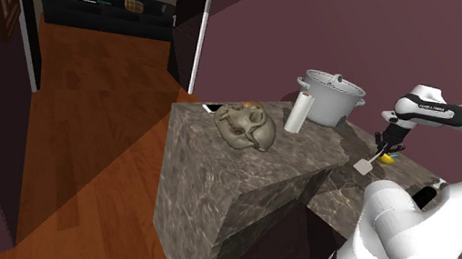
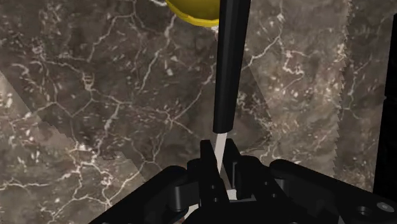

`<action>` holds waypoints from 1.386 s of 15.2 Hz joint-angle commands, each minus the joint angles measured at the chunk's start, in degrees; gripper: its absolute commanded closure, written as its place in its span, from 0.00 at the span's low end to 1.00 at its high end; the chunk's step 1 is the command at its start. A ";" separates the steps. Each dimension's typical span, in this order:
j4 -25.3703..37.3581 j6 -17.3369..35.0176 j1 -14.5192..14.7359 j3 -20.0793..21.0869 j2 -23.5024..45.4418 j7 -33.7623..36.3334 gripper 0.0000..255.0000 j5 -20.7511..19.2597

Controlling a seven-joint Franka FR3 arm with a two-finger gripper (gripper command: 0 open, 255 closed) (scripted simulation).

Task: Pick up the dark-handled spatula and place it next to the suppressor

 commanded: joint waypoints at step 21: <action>-3.58 6.07 2.84 -5.86 -2.99 2.74 0.00 -4.68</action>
